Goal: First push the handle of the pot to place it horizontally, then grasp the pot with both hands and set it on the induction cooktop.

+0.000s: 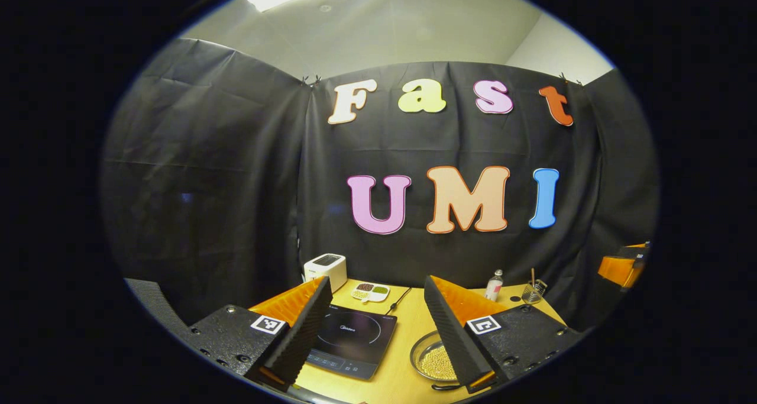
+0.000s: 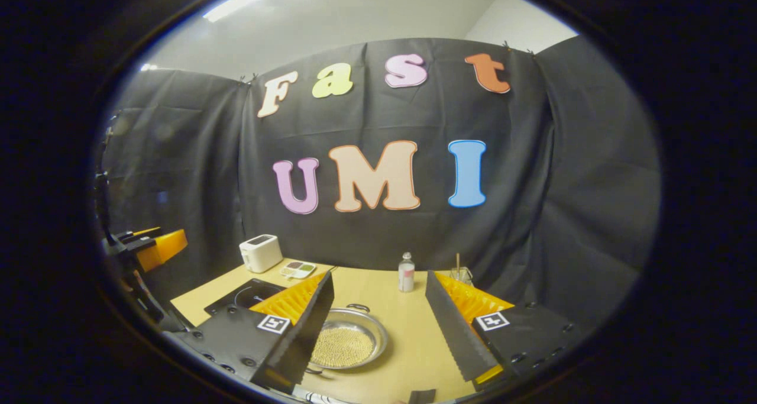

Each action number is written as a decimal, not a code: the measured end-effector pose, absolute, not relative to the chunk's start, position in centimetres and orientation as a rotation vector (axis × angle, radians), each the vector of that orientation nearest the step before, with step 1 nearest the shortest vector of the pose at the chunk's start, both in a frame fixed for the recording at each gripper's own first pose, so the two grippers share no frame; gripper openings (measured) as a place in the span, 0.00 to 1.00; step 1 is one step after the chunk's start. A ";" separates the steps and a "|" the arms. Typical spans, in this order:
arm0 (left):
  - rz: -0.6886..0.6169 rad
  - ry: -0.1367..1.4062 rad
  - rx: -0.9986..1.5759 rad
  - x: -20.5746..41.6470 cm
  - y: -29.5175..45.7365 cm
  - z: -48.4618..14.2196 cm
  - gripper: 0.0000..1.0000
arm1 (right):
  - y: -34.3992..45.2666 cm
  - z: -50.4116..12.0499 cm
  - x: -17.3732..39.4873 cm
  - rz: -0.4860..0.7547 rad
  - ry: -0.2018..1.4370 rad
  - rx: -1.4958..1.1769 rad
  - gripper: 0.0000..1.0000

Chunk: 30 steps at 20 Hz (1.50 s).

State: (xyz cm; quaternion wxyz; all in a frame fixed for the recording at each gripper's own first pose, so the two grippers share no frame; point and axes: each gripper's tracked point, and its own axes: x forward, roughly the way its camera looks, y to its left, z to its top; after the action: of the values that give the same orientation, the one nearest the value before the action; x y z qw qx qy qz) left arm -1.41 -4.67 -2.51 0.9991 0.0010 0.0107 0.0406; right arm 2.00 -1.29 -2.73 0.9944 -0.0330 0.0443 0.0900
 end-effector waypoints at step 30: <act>0.168 0.075 0.029 -1.3 -1.0 -5.4 0.96 | 0.6 -13.3 2.5 0.301 0.392 -0.068 0.12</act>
State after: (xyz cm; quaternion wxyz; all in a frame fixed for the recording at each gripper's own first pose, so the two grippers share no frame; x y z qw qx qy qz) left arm -1.32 -0.97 -5.43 0.9957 0.0147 0.0375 0.0839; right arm 2.46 0.59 -13.30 0.9691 -0.0336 0.1938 0.1491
